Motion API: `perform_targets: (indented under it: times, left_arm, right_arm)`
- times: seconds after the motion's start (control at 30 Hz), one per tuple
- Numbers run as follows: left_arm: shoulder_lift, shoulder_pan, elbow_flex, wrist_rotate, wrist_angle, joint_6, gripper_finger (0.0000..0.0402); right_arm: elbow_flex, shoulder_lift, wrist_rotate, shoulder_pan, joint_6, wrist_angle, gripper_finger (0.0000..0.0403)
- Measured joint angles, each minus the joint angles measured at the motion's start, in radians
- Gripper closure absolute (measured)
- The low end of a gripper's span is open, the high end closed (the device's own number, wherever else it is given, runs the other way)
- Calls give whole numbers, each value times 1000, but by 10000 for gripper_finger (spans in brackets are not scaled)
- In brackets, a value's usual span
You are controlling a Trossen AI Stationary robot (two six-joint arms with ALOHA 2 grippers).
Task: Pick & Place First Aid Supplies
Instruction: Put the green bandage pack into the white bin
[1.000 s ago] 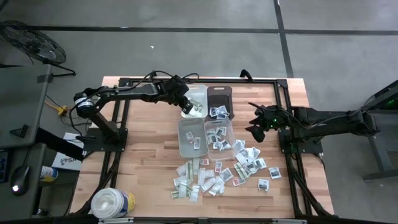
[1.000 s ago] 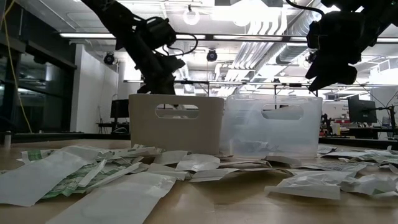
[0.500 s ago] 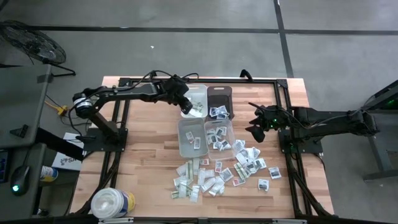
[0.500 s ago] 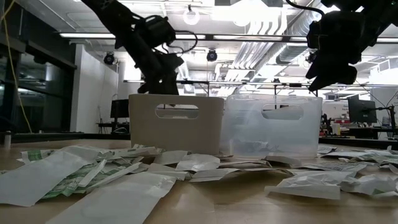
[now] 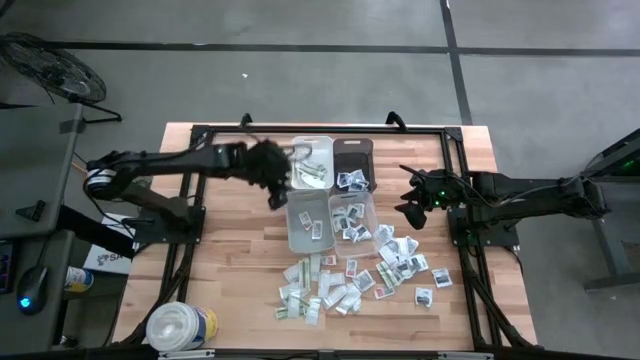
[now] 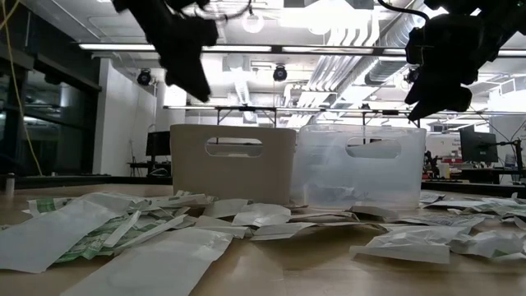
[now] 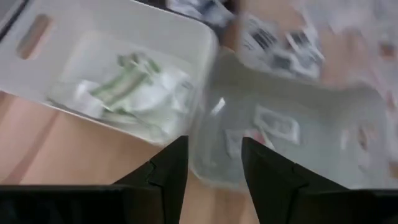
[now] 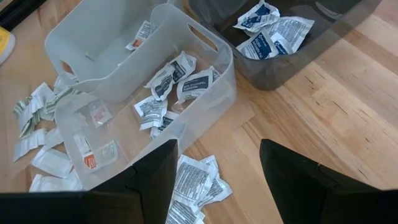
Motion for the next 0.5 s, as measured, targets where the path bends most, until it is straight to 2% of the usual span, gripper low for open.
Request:
perform_targets:
  times: [0.13, 0.27, 0.5]
  left_arm:
    - [-35, -153, 0, -93, -65, -9, 252]
    - [-30, -312, 0, -170, -57, -19, 252]
    - [45, -508, 0, -213, -5, -19, 252]
  right_arm:
    - [0, 0, 0, 0, -8, 0, 181]
    - [0, 0, 5, 0, -9, 0, 181]
    - [0, 0, 6, 0, -15, 1, 181]
